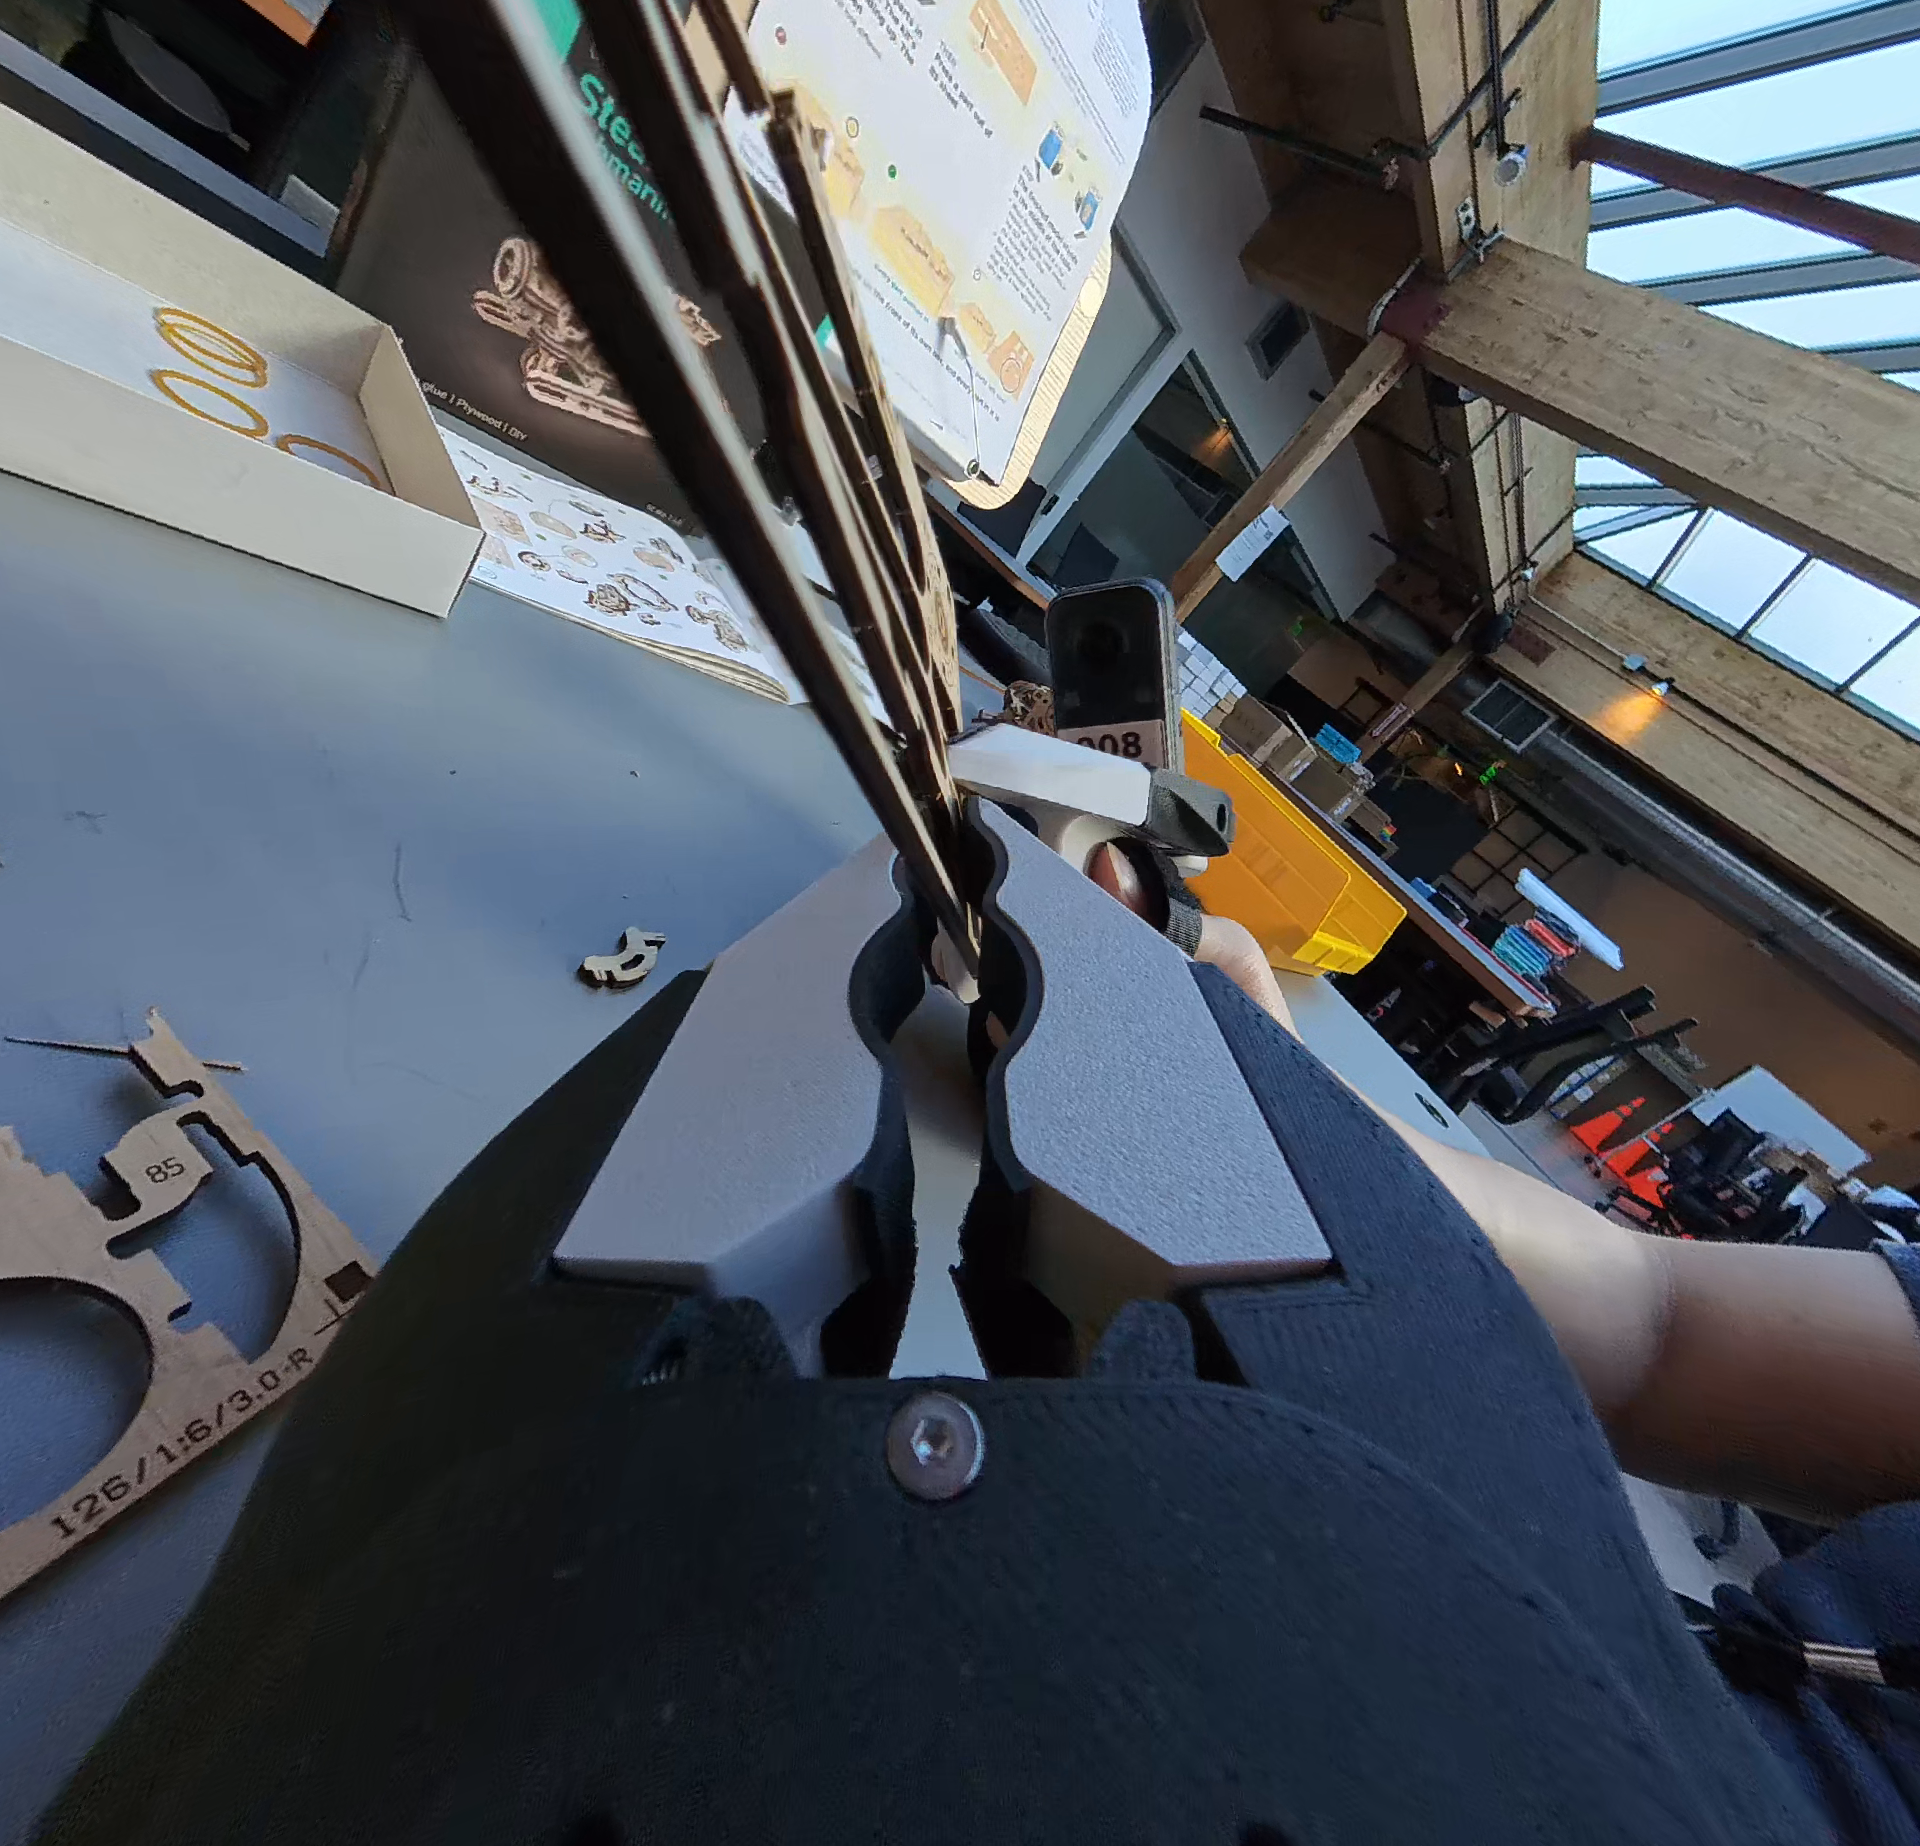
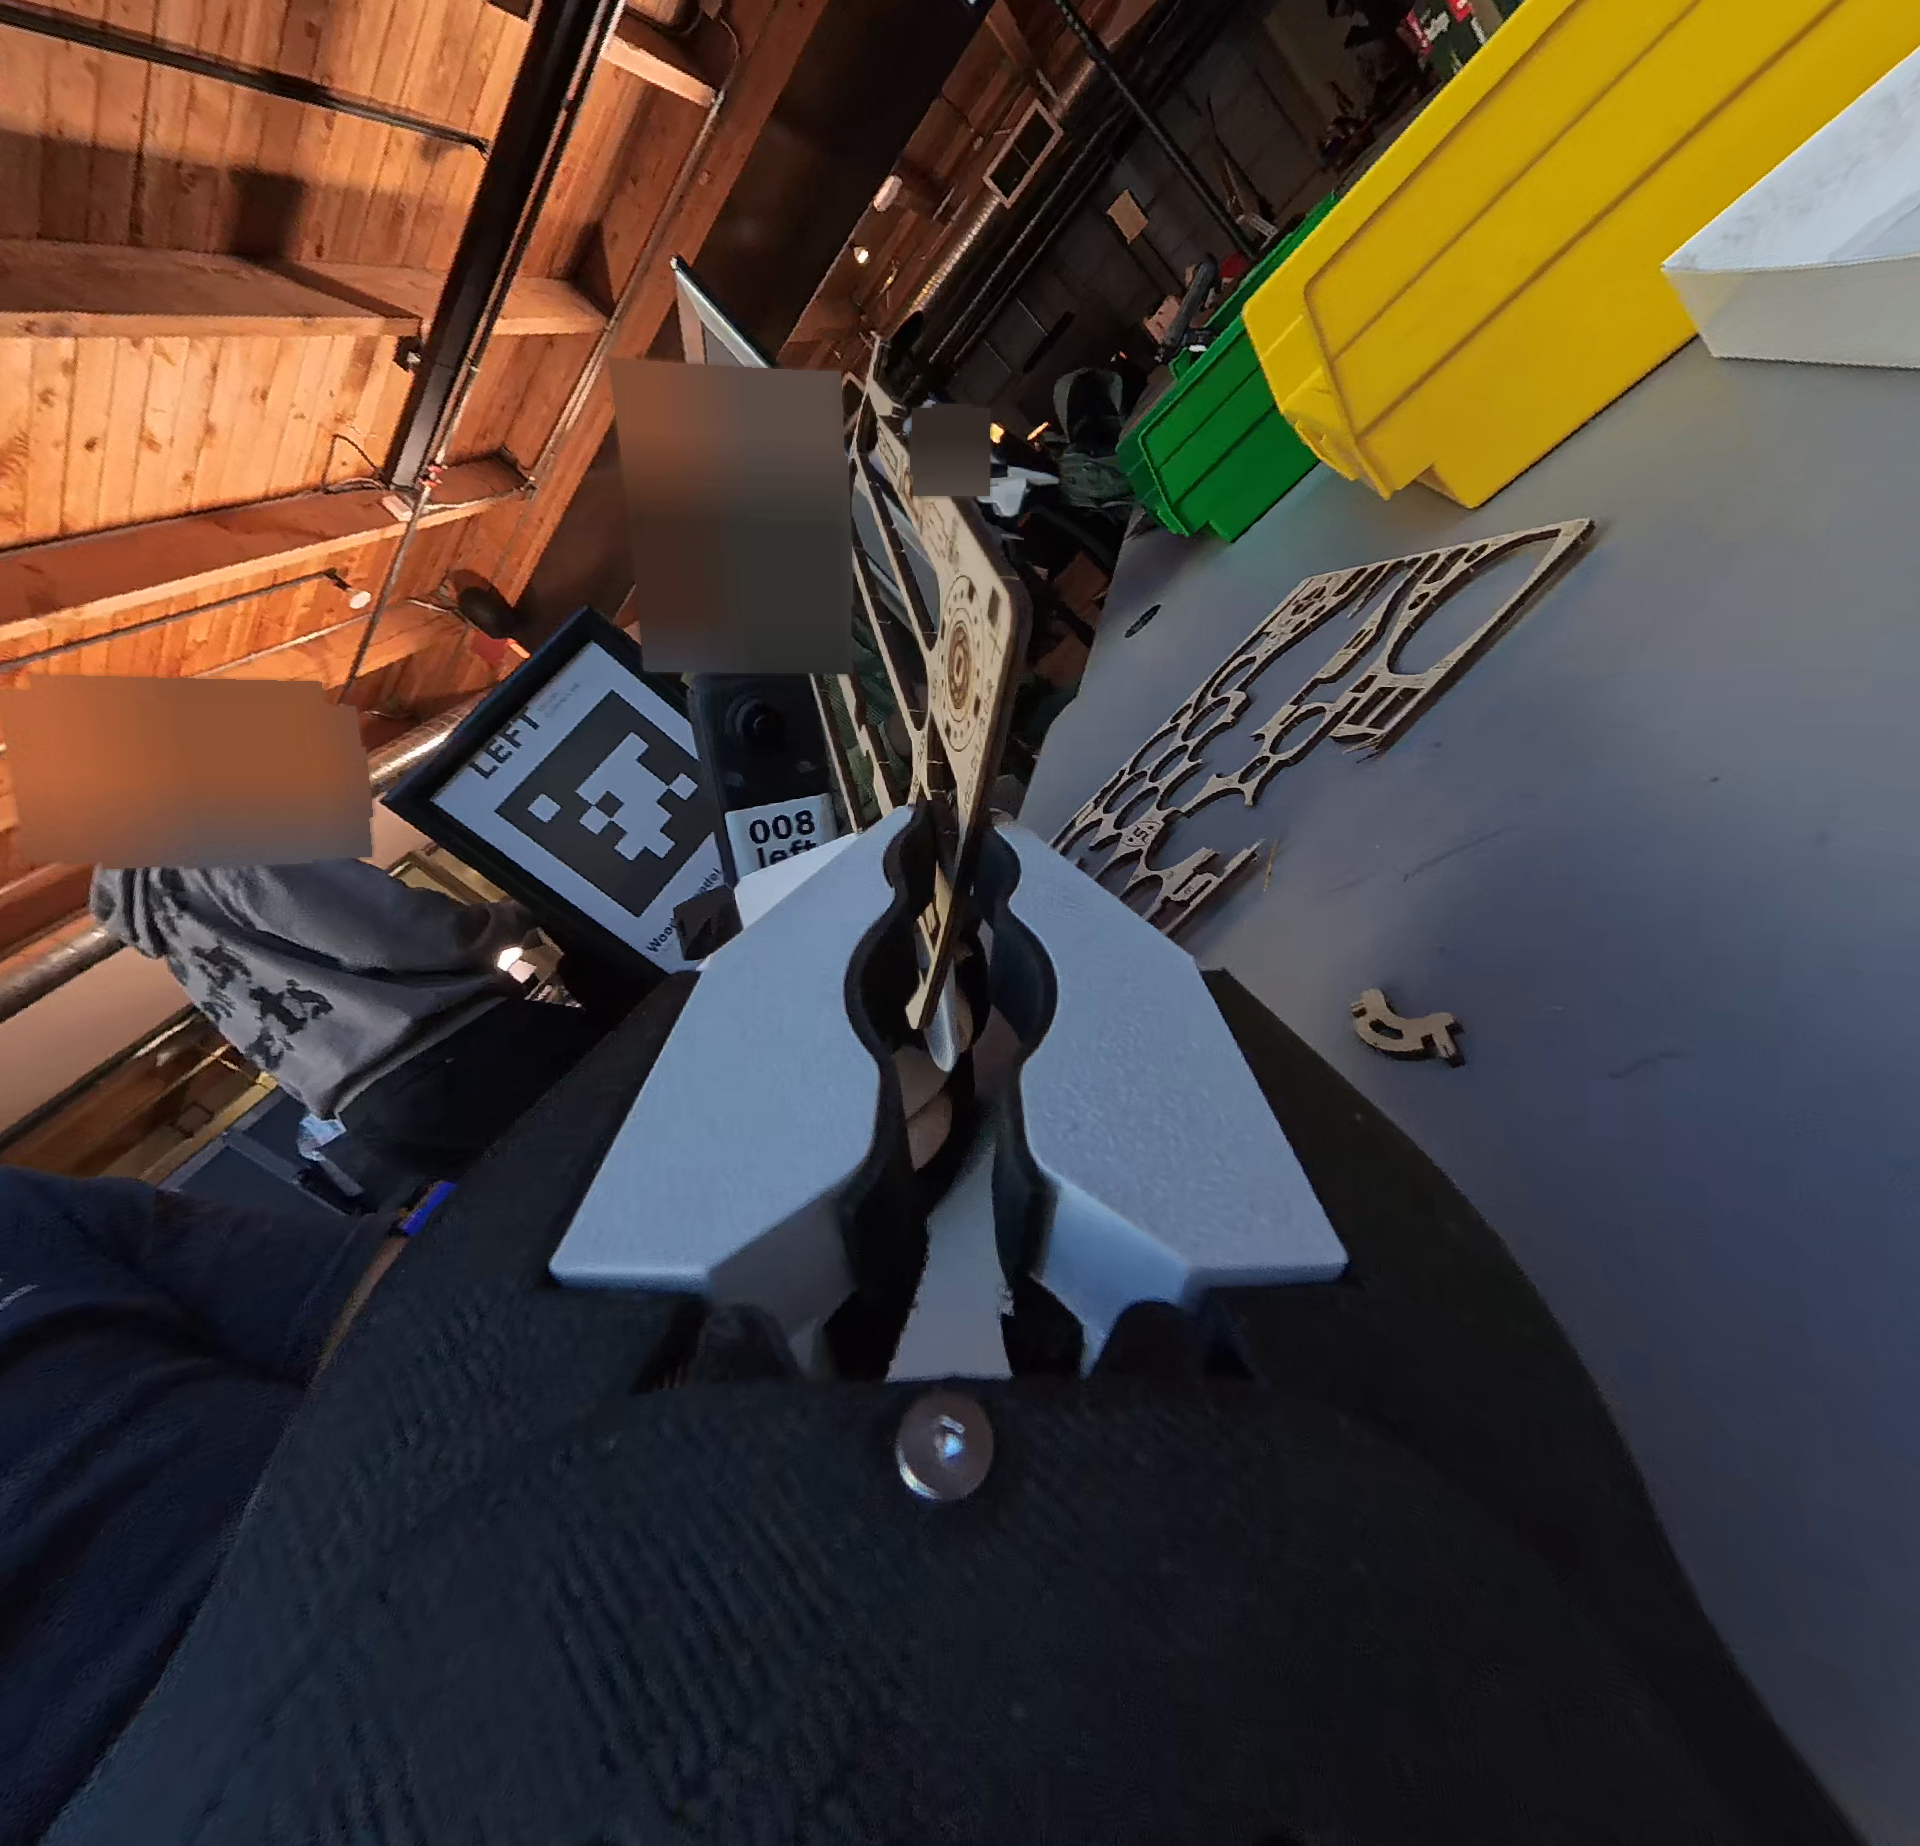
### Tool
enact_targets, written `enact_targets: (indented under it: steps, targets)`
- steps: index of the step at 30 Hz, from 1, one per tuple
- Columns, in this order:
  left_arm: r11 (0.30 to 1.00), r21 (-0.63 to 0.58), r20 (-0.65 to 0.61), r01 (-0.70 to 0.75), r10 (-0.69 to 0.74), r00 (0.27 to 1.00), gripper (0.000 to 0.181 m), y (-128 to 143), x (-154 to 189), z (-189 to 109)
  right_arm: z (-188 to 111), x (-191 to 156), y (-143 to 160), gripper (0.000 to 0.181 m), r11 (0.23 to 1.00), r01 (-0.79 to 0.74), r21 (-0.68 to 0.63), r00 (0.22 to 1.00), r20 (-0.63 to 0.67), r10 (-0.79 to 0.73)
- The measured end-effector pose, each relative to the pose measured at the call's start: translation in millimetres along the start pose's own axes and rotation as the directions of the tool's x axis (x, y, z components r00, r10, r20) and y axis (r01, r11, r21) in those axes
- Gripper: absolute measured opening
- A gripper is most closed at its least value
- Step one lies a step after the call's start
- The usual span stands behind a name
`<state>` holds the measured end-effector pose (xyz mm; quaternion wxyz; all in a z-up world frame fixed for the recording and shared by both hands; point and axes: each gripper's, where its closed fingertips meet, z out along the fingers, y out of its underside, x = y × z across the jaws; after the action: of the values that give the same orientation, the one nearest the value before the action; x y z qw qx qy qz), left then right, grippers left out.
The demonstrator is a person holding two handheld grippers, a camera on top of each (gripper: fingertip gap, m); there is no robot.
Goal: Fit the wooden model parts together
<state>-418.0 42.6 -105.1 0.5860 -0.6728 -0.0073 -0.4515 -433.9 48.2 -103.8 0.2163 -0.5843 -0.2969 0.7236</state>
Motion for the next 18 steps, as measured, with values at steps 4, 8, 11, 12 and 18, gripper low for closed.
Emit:
enact_targets:
  steps: [4,8,11,12,18]
  targets:
    - [1.000,0.018,-0.009,0.020,-0.020,1.000,0.000,-3,-2,1,-1,-1,-3,0.005,0.998,-0.058,0.003,0.997,0.051,0.058]
    - [0.987,0.109,-0.037,0.120,-0.117,0.992,0.001,-18,-10,-10,-8,0,-10,0.020,0.999,-0.002,0.036,1.000,0.022,0.001]
    - [0.982,0.118,-0.062,0.147,-0.141,0.988,0.000,-20,-10,-12,-10,6,-7,0.020,0.996,0.090,-0.018,0.995,-0.045,-0.091]
    - [0.984,0.116,-0.058,0.138,-0.132,0.989,0.000,-20,-10,-12,-8,2,-6,0.023,0.993,0.114,-0.020,0.993,-0.035,-0.114]
    - [0.991,0.090,-0.049,0.095,-0.090,0.995,0.000,-15,-6,-8,-1,2,-5,0.020,0.967,0.252,-0.026,0.961,-0.108,-0.254]
